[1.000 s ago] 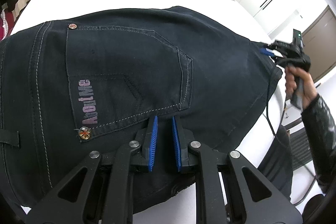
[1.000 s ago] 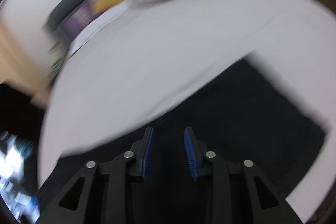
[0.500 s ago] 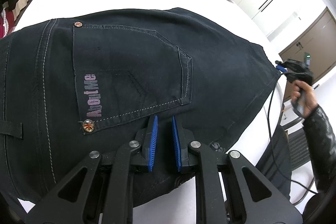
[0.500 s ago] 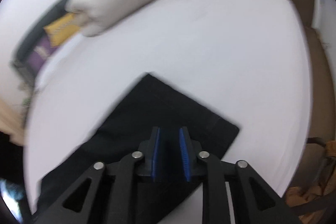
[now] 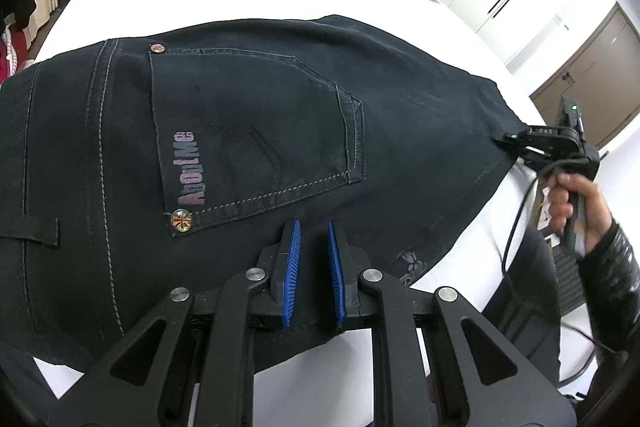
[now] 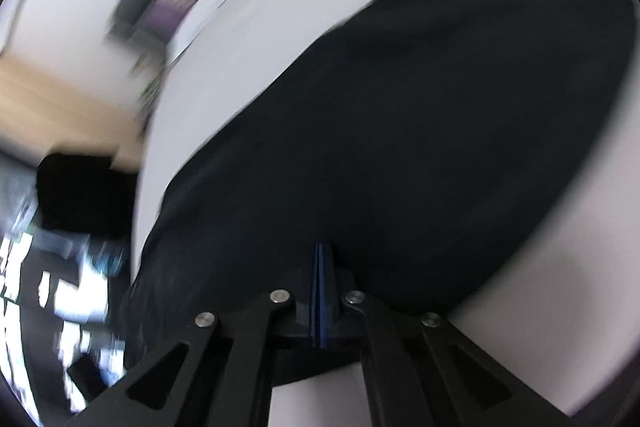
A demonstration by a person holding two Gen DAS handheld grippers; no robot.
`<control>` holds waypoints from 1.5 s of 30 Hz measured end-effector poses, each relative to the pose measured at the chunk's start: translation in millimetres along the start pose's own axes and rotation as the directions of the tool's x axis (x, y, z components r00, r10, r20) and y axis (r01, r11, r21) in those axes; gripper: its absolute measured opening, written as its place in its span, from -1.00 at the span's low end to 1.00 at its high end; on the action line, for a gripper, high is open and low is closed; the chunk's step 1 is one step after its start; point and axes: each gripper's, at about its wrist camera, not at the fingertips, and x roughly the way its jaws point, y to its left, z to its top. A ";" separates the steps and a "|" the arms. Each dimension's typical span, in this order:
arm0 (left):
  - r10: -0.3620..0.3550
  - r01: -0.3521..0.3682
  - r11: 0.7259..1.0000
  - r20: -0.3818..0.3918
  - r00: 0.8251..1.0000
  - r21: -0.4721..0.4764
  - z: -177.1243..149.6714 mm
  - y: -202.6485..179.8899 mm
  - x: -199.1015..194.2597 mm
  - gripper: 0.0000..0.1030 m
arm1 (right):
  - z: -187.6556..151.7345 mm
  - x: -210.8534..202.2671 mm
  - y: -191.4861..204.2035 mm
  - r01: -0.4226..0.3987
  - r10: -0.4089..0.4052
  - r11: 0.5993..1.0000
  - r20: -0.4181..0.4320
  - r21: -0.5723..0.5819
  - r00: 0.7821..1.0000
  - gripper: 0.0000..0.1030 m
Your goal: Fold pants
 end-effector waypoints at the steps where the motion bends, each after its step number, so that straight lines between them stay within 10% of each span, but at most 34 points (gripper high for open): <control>1: -0.003 0.003 1.000 0.004 1.000 -0.008 -0.1 0.6 1.4 -0.73 | 7.5 -12.0 4.9 0.087 -0.085 0.996 0.046 -0.024 0.995 -0.81; 5: -0.009 0.009 1.000 0.013 1.000 -0.010 -0.2 4.0 3.3 -0.73 | 13.2 -22.8 78.6 -0.174 0.171 0.958 -0.034 -0.226 0.985 -0.58; 8: -0.026 0.026 1.000 0.018 1.000 -0.013 -1.8 5.9 5.0 -0.73 | -0.8 4.1 154.0 -0.438 0.384 0.840 -0.220 -0.319 0.897 -0.42; 11: -0.038 0.038 0.999 0.019 0.999 -0.016 -4.8 8.9 3.0 -0.73 | -13.4 66.7 228.0 -0.514 0.378 0.790 -0.394 -0.335 0.837 -0.39; 15: -0.054 0.054 0.998 0.020 0.998 -0.019 -6.5 16.3 2.1 -0.73 | -12.1 149.7 260.9 -0.465 0.293 0.847 -0.505 -0.256 0.812 -0.48; 17: -0.058 0.058 0.998 0.020 0.998 -0.017 -6.2 22.2 0.2 -0.73 | -9.2 178.7 261.0 -0.418 0.248 0.871 -0.502 -0.258 0.828 -1.00; 19: -0.064 0.064 0.998 0.018 0.998 -0.018 -5.5 25.1 -0.2 -0.73 | 14.8 187.0 253.0 -0.431 0.311 0.883 -0.453 -0.187 0.835 -1.00; 21: -0.065 0.065 0.998 0.019 0.998 -0.016 -4.8 27.1 -2.1 -0.73 | 34.8 177.0 249.9 -0.280 0.213 0.932 -0.281 -0.228 0.936 -1.00; 23: -0.063 0.063 0.998 0.023 0.998 -0.016 -5.0 27.4 -2.5 -0.73 | 51.3 159.9 232.5 -0.191 0.163 0.967 -0.169 -0.168 0.972 -0.85; 26: -0.058 0.058 0.998 0.029 0.998 -0.015 -6.3 25.1 -2.2 -0.73 | 40.3 124.5 232.7 -0.286 0.252 0.935 -0.175 -0.212 0.952 -0.86; 31: -0.024 0.025 1.000 0.035 0.999 -0.005 -8.7 15.2 -2.3 -0.73 | -35.8 114.9 248.6 -0.502 0.406 0.835 -0.366 -0.224 0.838 -0.86; 36: 0.004 -0.005 1.000 0.035 0.999 0.004 -9.2 5.6 -4.5 -0.73 | -43.4 146.4 196.9 -0.456 0.403 0.888 -0.382 -0.056 0.832 -1.00; 42: 0.037 -0.038 0.999 0.035 0.999 0.031 -5.7 -8.1 -9.8 -0.73 | 29.5 87.9 69.2 -0.172 0.184 0.973 -0.065 0.153 0.981 -1.00; 45: 0.083 -0.085 0.996 0.058 0.995 0.039 -0.4 -12.8 -20.2 -0.73 | 46.0 49.6 37.9 -0.038 0.028 0.980 0.054 0.196 0.998 -0.91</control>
